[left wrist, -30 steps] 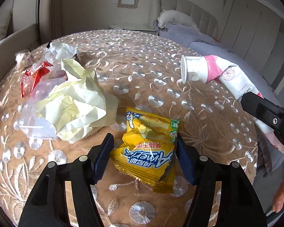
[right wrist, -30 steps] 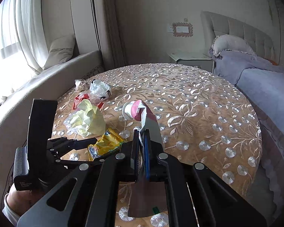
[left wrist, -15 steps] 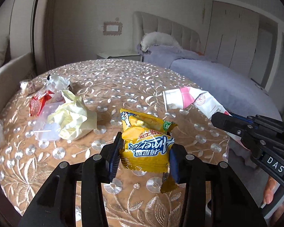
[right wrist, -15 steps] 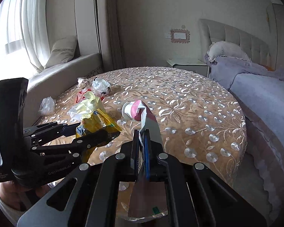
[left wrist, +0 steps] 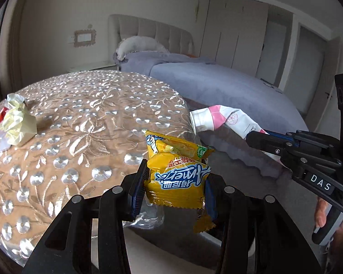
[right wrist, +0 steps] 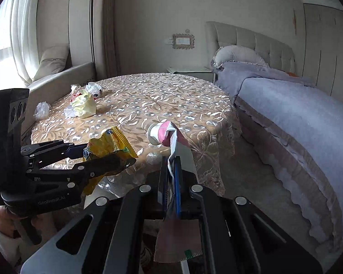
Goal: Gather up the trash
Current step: 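Carry the snack bag and tube in both tools over the white bin, then open the left tool to drop the snack bag while the right tool releases the tube into the bin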
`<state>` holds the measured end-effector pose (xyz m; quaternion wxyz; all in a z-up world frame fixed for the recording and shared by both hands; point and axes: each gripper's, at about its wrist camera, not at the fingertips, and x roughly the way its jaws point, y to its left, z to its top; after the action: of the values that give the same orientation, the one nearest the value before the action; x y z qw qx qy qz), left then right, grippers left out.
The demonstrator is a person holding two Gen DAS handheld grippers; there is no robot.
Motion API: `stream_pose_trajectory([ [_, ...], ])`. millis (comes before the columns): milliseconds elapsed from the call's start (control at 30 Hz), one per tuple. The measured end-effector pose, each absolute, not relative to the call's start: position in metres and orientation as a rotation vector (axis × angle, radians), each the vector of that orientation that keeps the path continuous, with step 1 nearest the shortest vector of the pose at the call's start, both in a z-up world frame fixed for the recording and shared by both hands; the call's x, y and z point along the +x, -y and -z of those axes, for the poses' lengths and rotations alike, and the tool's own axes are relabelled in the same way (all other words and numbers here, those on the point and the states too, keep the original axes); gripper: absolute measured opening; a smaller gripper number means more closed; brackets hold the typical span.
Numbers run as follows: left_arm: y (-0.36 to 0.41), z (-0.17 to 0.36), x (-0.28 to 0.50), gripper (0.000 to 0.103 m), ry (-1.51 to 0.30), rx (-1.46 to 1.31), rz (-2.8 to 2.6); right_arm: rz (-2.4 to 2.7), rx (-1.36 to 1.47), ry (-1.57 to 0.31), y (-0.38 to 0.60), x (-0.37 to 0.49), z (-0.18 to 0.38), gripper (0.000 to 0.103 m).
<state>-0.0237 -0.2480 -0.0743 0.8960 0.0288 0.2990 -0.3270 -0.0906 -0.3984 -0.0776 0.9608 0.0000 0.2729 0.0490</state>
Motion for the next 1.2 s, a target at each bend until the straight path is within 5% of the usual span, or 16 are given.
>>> stream_pose_trajectory([
  [800, 0.397, 0.144, -0.086, 0.044, -0.785, 0.278, 0.952, 0.121, 0.176, -0.66, 0.504, -0.173, 0.147, 0.006],
  [833, 0.4, 0.146, -0.086, 0.055, -0.795, 0.288, 0.954, 0.124, 0.175, -0.662, 0.505, -0.173, 0.148, 0.006],
  [867, 0.404, 0.148, -0.086, 0.089, -0.809, 0.302, 0.954, 0.128, 0.172, -0.663, 0.505, -0.173, 0.148, 0.006],
  [900, 0.407, 0.15, -0.086, 0.099, -0.815, 0.317, 0.944, 0.134, 0.168, -0.664, 0.506, -0.173, 0.149, 0.006],
  [1200, 0.406, 0.15, -0.085, 0.098, -0.774, 0.345, 0.868, 0.137, 0.169, -0.707, 0.509, -0.167, 0.165, 0.006],
])
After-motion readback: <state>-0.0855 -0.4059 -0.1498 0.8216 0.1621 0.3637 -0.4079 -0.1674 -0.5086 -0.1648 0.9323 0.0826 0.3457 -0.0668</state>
